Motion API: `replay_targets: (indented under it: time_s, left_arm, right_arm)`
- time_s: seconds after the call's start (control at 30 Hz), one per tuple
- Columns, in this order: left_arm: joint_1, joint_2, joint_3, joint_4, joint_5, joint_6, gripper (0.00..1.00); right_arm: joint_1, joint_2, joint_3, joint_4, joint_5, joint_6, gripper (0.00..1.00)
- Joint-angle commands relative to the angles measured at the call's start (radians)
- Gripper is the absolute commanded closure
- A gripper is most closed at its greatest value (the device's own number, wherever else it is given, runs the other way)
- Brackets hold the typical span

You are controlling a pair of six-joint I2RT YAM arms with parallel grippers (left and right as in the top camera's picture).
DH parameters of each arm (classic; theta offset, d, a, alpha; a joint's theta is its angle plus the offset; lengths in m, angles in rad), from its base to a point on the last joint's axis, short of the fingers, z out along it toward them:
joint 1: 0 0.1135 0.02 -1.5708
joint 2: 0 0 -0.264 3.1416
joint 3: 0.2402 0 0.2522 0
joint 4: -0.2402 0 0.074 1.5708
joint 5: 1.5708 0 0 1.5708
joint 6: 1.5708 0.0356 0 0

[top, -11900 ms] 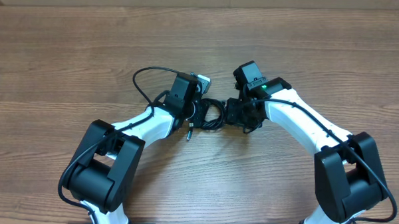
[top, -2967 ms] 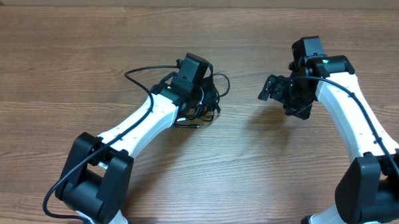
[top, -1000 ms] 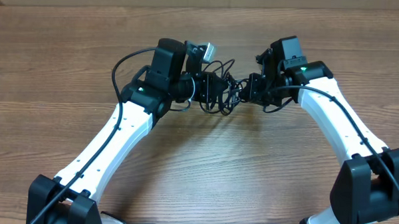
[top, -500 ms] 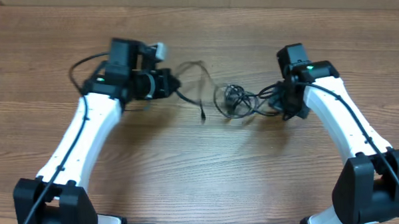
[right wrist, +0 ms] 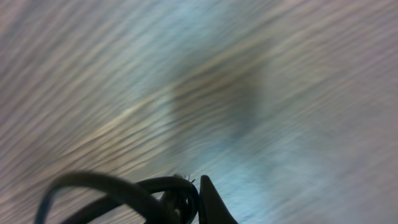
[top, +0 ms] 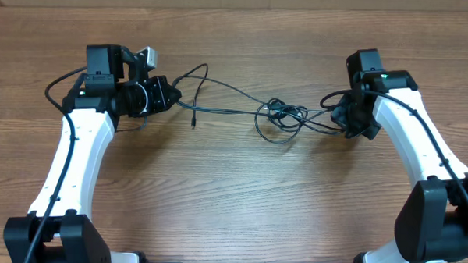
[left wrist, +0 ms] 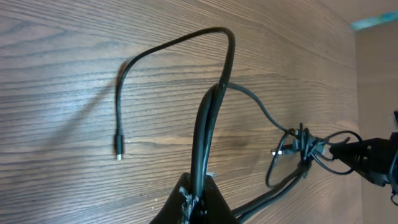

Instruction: Untangle cables

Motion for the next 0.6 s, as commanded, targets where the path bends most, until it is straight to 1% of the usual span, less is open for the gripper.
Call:
replay_targets:
  time_s: [0.0, 0.03, 0.07, 0.1, 0.13, 0.17, 0.23, 0.27, 0.3, 0.37, 0.43, 0.57]
  left_arm:
    - [0.031, -0.041, 0.026, 0.002, -0.056, 0.022, 0.96]
    - [0.026, -0.041, 0.026, 0.000, -0.051, 0.022, 0.96]
    - [0.018, -0.041, 0.026, -0.003, -0.038, 0.022, 0.96]
    - [0.011, -0.041, 0.025, -0.003, -0.028, 0.022, 0.90]
    - [-0.003, -0.041, 0.025, -0.008, -0.012, 0.022, 0.80]
    - [-0.013, -0.041, 0.025, -0.011, -0.007, 0.022, 0.69]
    - [-0.043, -0.041, 0.025, -0.024, -0.005, 0.022, 0.46]
    - [-0.060, -0.041, 0.025, -0.029, -0.006, 0.023, 0.41]
    - [-0.080, -0.041, 0.025, -0.035, -0.008, 0.023, 0.34]
    - [-0.117, -0.041, 0.025, -0.042, -0.015, 0.023, 0.33]
    - [-0.155, -0.039, 0.025, -0.040, -0.025, 0.027, 0.33]
    - [-0.252, -0.037, 0.024, -0.040, -0.159, 0.026, 0.36]
  right_arm:
    - [-0.023, -0.019, -0.004, 0.035, -0.463, -0.352, 0.96]
    - [-0.014, -0.019, -0.004, 0.027, -0.687, -0.514, 0.96]
    - [-0.006, -0.019, -0.004, 0.011, -0.836, -0.624, 0.96]
    - [0.003, -0.019, -0.004, -0.010, -0.956, -0.710, 0.95]
    - [0.014, -0.019, -0.004, -0.028, -1.029, -0.760, 0.95]
    - [0.022, -0.019, -0.004, -0.036, -1.042, -0.768, 0.94]
    - [0.039, -0.019, -0.004, -0.040, -1.012, -0.766, 0.94]
    - [0.043, -0.019, -0.004, -0.042, -0.995, -0.766, 0.91]
    - [0.048, -0.019, -0.004, -0.042, -0.963, -0.766, 0.82]
    - [0.047, -0.019, -0.004, -0.042, -0.908, -0.744, 0.76]
    - [0.047, -0.019, -0.004, -0.029, -0.823, -0.682, 0.71]
    - [0.047, -0.019, -0.004, 0.001, -0.603, -0.539, 0.66]
